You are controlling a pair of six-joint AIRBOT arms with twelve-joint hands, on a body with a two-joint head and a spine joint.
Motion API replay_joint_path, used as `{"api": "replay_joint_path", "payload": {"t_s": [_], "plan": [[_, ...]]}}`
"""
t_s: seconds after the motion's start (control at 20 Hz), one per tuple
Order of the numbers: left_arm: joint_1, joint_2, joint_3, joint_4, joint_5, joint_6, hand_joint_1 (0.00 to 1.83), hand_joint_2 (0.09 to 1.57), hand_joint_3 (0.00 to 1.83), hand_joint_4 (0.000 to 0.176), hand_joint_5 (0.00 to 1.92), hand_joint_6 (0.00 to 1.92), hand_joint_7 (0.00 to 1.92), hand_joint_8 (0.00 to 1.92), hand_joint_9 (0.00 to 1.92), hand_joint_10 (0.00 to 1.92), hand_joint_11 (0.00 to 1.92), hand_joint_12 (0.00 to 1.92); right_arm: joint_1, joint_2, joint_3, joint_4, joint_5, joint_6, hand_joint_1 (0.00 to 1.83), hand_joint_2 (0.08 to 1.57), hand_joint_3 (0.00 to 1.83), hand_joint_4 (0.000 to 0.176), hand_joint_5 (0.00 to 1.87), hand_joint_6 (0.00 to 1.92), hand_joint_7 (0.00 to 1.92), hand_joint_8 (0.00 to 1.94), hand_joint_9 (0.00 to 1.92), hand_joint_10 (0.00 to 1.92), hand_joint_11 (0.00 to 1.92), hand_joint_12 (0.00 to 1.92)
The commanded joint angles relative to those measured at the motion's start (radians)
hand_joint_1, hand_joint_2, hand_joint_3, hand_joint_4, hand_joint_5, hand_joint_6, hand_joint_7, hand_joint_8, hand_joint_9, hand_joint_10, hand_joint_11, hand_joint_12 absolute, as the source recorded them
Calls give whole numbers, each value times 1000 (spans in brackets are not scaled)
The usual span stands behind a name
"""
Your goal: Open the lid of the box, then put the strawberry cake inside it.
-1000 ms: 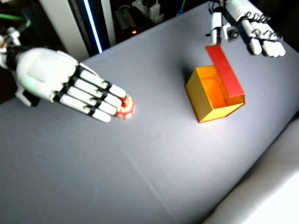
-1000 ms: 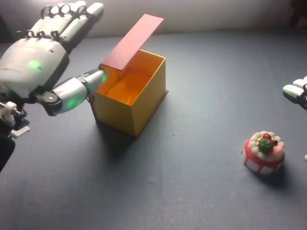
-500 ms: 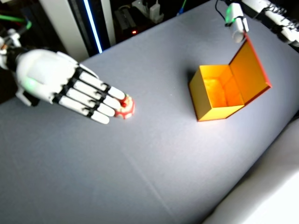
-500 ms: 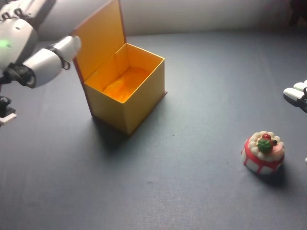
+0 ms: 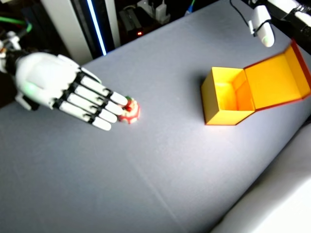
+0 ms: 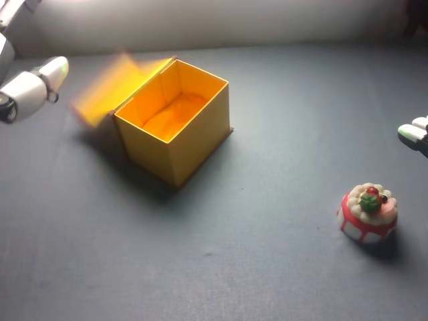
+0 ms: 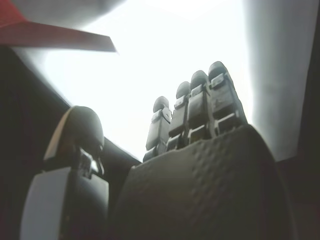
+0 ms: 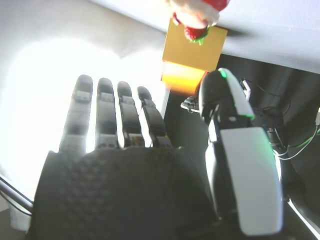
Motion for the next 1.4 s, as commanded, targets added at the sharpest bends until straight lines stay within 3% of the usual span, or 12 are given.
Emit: {"api": "replay_joint_path", "payload": {"t_s": [0.0,0.1,0.35,0.4,0.5,0.55,0.6,0.65,0.75,0.9,1.1,1.35], "plan": [[4,15,-11,62,-133,-3,440,1367,0,126,0,0,0,0,0,0,0,0,4,-2,8,0,123,10,533,1299,0,0,0,0,0,0,0,0,0,0],[18,28,-35,122,-141,-3,406,1337,0,166,0,0,0,0,0,0,0,0,6,-2,12,-10,122,24,549,1301,0,0,0,0,0,0,0,0,0,0],[33,89,-124,347,-78,34,582,1348,0,149,0,0,0,0,0,0,0,0,34,-2,31,-56,92,68,623,1257,0,0,0,0,0,0,0,0,0,0],[33,100,-136,394,-54,34,573,1373,10,140,0,0,0,0,0,0,0,0,45,-5,38,-69,75,77,624,1246,0,0,0,0,0,0,0,0,0,0],[33,120,-155,481,25,32,514,1405,15,83,15,6,0,0,0,0,0,0,84,-21,60,-114,16,101,656,1238,0,0,0,0,0,0,7,3,0,0],[33,131,-167,521,57,30,495,1409,14,87,43,17,0,0,0,0,0,0,113,-35,73,-135,-23,105,632,1247,0,0,0,0,0,0,24,11,0,0],[35,147,-181,559,87,27,595,1394,3,68,86,32,0,0,0,0,0,0,146,-51,88,-157,-70,105,597,1261,0,0,0,0,0,0,19,9,0,0],[42,160,-195,603,112,13,626,1412,5,0,147,47,0,0,0,0,0,0,172,-70,105,-175,-115,109,700,1229,0,0,0,0,7,2,56,27,0,0],[51,165,-201,628,118,-8,609,1413,4,0,158,42,0,0,22,9,19,14,186,-89,120,-179,-146,109,782,1209,0,0,0,0,30,11,85,41,18,9],[87,191,-226,637,88,-25,529,1398,0,0,199,6,15,1,102,18,0,471,210,-122,155,-180,-212,113,1028,1101,7,0,119,30,164,25,161,221,0,1048],[122,208,-246,638,65,-29,384,1441,3,0,194,5,5,1,57,4,0,490,241,-162,195,-181,-286,113,1031,1163,9,0,166,24,241,20,161,312,0,1352],[130,206,-246,637,62,-32,325,1457,0,0,173,1,0,0,64,4,0,647,272,-203,234,-181,-346,113,1006,1216,3,0,235,36,367,33,200,469,0,1437]]}}
